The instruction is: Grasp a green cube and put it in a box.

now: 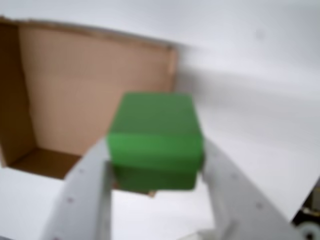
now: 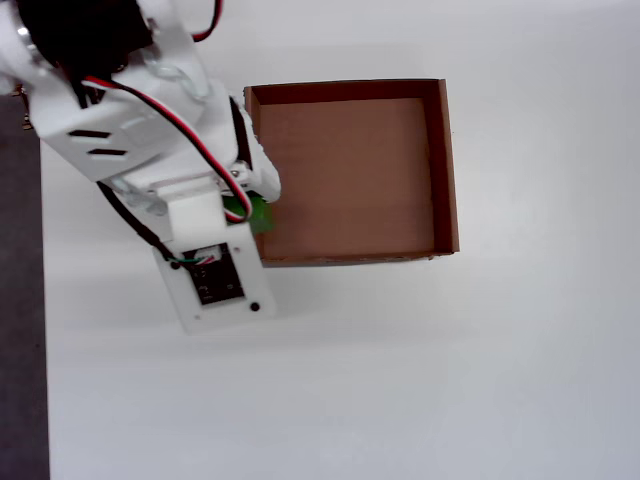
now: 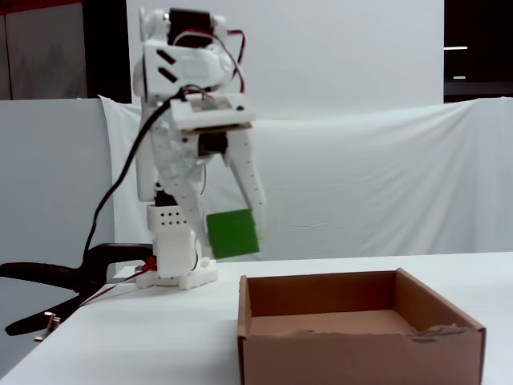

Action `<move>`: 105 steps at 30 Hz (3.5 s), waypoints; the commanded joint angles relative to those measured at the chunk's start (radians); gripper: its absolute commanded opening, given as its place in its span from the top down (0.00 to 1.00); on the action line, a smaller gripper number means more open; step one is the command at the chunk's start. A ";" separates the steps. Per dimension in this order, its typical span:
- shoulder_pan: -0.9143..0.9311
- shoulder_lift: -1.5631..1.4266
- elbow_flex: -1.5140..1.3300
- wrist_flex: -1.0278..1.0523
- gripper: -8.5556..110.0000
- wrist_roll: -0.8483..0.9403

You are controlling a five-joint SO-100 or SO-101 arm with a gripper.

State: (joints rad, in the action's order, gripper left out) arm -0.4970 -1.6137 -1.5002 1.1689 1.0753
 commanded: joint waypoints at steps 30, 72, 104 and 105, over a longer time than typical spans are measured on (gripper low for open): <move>-0.268 0.209 -0.032 -0.161 0.80 -0.173; -0.244 0.311 -0.063 -0.244 0.70 -0.178; -0.097 -0.048 -0.046 -0.150 0.68 -0.176; -0.091 -0.069 -0.061 -0.149 0.68 -0.176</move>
State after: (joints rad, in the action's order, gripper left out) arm -0.6044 -1.5938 -1.5677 1.0170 0.8928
